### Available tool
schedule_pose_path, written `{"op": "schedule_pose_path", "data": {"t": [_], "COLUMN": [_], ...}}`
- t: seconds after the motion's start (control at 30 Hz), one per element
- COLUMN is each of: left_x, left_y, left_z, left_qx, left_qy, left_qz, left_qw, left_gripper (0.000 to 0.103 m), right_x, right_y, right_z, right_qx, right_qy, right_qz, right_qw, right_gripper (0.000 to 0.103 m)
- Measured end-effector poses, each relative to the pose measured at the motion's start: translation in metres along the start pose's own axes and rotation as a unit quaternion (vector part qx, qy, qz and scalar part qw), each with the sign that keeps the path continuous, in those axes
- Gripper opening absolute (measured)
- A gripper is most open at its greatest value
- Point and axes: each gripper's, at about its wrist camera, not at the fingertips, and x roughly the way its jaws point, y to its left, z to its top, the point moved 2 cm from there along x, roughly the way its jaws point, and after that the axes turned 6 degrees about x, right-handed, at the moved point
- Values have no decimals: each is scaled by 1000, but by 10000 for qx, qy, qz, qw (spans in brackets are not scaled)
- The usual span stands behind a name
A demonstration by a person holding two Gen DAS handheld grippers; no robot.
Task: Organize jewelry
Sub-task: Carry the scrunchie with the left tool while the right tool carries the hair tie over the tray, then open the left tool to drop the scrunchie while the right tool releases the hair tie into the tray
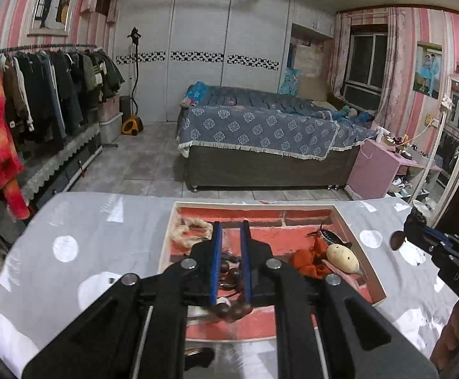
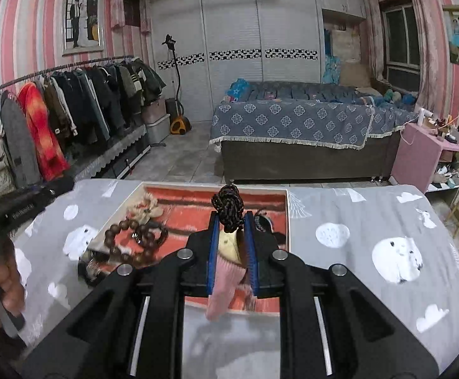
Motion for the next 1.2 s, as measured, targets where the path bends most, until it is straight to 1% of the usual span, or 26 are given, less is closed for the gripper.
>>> {"op": "schedule_pose_path", "data": {"t": [0.07,0.13,0.2,0.23,0.3,0.33,0.37,0.4,0.43,0.47,0.53,0.6,0.63,0.67,0.7,0.73,0.83,0.87,0.97,1.07,1.13,1.17,1.2], "left_x": [6,10,10,6,1,-1,-5,-9,-8,-4,6,21,30,36,41,37,15,6,4,24,51,58,71], "left_y": [4,9,16,23,39,45,51,54,54,52,48,47,46,46,47,48,45,42,30,22,16,15,10], "left_z": [-6,-19,-33,-43,-64,-72,-81,-90,-98,-106,-115,-127,-133,-137,-140,-137,-116,-103,-72,-53,-49,-50,-53], "left_qx": [-22,72,198,219,156,80,7,19,144,274,346,385,412,402,316,272,261,296,371,269,165,147,218], "left_qy": [68,234,428,501,701,757,748,764,849,928,1046,1278,1429,1582,1695,1614,1207,1038,785,719,944,998,1111], "left_qz": [42,122,298,388,544,540,508,503,539,593,620,551,499,425,308,319,364,359,295,232,155,145,201], "left_qw": [10000,9996,9984,9978,9959,9956,9959,9958,9948,9935,9920,9895,9876,9857,9846,9860,9917,9935,9958,9968,9953,9948,9934], "left_gripper": [12,12,12,14,41,71,77,77,77,77,77,72,46,14,13,13,13,13,13,13,13,13,13], "right_x": [8,15,23,27,33,34,35,36,36,37,38,37,37,35,33,31,30,30,33,44,56,61,68], "right_y": [-4,-7,-9,-10,-11,-12,-13,-14,-14,-14,-13,-9,-8,-7,-7,-9,-15,-18,-28,-35,-40,-42,-44], "right_z": [1,-4,-12,-15,-20,-21,-23,-24,-25,-26,-27,-29,-31,-33,-35,-36,-39,-38,-36,-38,-44,-46,-50], "right_qx": [64,98,104,70,78,108,123,116,105,110,104,87,85,91,112,132,209,246,368,499,548,567,601], "right_qy": [35,87,186,266,349,363,382,401,415,423,449,467,473,476,477,474,489,491,504,575,678,721,821], "right_qz": [56,102,131,140,135,142,134,127,126,122,129,138,142,147,153,154,141,130,156,216,183,176,164], "right_qw": [10000,9999,9997,9995,9993,9992,9991,9990,9990,9990,9989,9988,9987,9987,9987,9987,9985,9984,9979,9969,9960,9956,9947], "right_gripper": [17,17,17,17,17,17,17,17,17,17,17,17,17,17,17,17,17,17,17,17,17,17,17]}}
